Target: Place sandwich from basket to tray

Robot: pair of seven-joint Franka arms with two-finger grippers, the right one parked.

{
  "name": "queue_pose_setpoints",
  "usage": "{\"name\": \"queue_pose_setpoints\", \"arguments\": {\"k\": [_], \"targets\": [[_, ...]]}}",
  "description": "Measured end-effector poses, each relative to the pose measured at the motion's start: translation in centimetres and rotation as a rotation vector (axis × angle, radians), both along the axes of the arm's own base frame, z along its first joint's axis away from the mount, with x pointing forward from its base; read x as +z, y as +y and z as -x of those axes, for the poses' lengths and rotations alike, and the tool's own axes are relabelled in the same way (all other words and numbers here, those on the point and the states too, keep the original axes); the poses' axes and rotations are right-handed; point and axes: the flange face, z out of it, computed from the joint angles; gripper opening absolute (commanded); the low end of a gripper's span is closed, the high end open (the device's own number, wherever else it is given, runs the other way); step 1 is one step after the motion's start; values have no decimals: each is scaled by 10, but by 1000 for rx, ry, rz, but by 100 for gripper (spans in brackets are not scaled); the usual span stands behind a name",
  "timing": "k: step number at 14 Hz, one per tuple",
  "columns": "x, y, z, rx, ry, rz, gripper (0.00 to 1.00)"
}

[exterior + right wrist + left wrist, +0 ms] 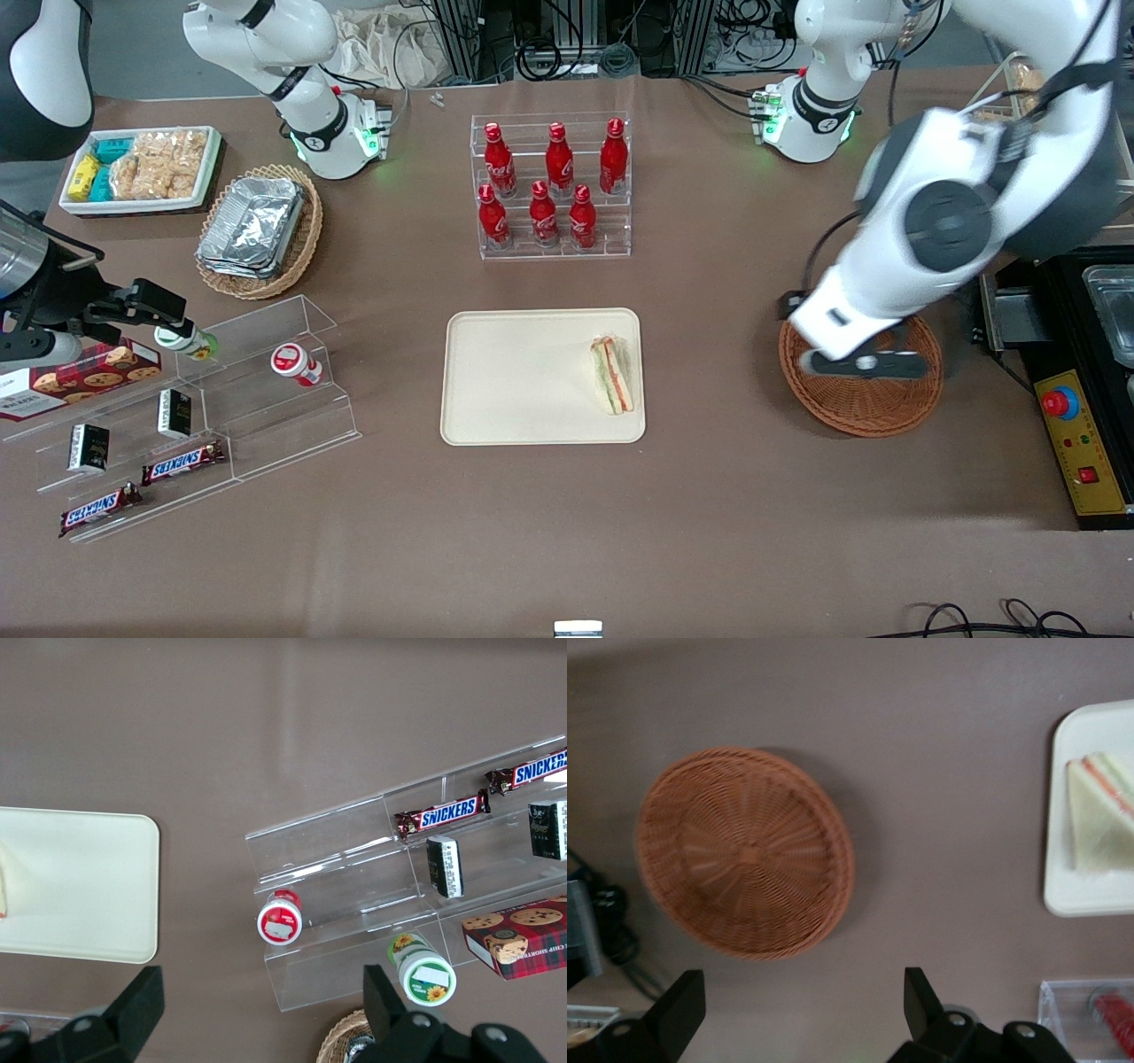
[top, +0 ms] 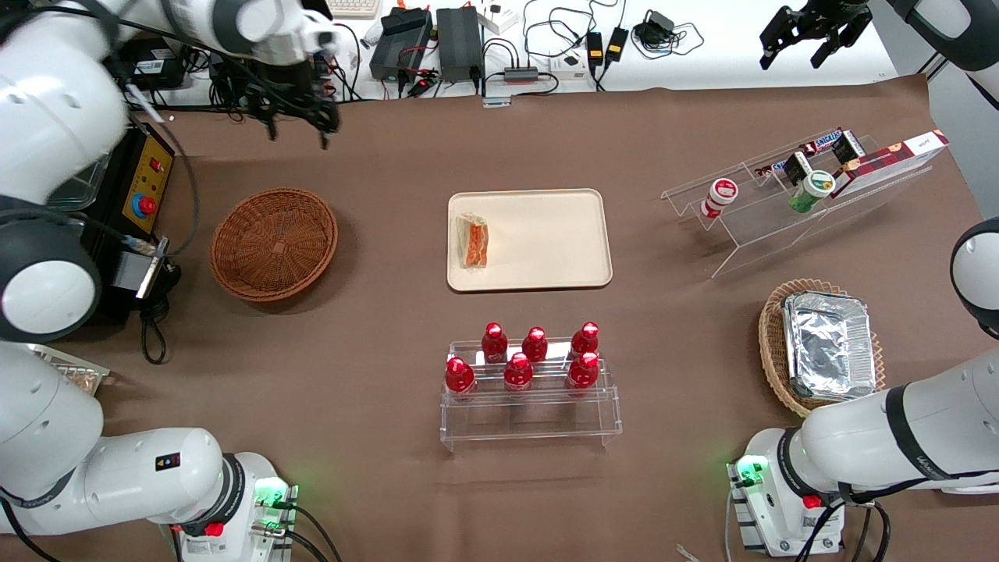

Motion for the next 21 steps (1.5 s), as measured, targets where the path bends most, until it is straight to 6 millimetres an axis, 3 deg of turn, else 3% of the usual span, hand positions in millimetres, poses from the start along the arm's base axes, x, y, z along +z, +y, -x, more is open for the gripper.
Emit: {"name": "queue_pose_setpoints", "arguments": {"k": [3, 6, 14, 21], "targets": [[40, 65, 4, 42, -9, 9, 100], [60, 91, 9, 85, 0, -4, 100], [63, 106, 9, 109, -3, -10, 100], [60, 136, 3, 173, -8, 0, 100]]}}
